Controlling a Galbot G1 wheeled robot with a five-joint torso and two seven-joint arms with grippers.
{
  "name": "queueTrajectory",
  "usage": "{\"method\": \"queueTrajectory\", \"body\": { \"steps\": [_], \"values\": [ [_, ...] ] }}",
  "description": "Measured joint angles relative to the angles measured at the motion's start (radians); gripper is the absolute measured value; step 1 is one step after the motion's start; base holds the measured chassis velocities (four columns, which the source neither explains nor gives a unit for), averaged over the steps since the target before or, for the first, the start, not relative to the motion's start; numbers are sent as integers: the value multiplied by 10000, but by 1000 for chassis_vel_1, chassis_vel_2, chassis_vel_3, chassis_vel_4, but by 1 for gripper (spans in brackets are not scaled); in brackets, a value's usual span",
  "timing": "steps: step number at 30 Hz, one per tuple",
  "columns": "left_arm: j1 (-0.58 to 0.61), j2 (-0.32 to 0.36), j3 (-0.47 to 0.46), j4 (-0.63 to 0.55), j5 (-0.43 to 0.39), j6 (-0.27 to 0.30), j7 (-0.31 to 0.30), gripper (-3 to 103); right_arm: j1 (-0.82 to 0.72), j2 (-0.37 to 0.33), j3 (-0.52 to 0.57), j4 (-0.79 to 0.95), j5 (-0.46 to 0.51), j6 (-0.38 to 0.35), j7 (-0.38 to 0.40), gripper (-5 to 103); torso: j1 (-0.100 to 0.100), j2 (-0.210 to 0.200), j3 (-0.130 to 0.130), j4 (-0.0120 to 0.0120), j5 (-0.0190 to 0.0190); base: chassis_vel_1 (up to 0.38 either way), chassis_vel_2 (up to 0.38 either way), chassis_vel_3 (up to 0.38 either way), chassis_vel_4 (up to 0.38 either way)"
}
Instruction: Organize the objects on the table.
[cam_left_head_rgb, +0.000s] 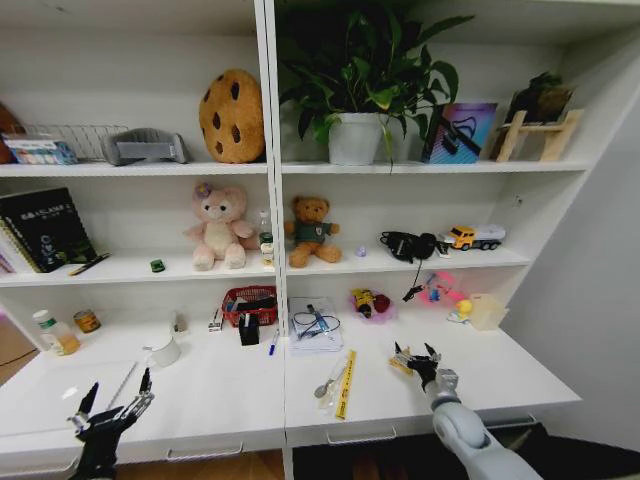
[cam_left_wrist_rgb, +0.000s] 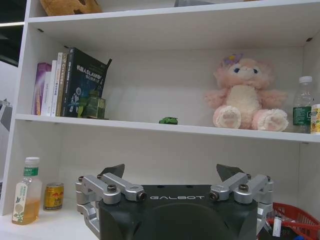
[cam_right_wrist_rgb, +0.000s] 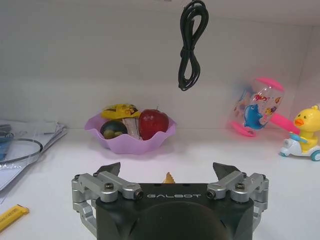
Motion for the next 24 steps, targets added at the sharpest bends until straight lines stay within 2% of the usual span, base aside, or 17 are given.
{"method": "queueTrajectory", "body": {
  "steps": [14,15,17,19,22,24],
  "values": [
    [-110,84,13,120,31,85,-40,100,348,150,-368,-669,-177,93,-59,99,-1,0,0,0,-1,0,0,0,0],
    [-116,97,13,123,30,88,-43,100,345,164,-373,-693,-196,93,-60,90,-1,0,0,0,0,0,0,0,0],
    [-119,102,14,123,29,89,-44,100,342,170,-377,-704,-210,96,-67,90,-1,0,0,0,-1,0,0,0,0],
    [-119,117,14,123,21,91,-46,100,339,173,-378,-716,-247,128,-86,79,-1,0,0,-1,-1,0,0,0,0],
    [-116,123,9,124,15,92,-46,100,339,173,-379,-716,-249,135,-88,73,-1,0,0,0,-1,0,0,0,0],
    [-108,142,-19,122,-7,92,-48,100,327,172,-373,-716,-253,144,-89,62,-1,0,0,0,-1,0,0,0,0]
  ]
}}
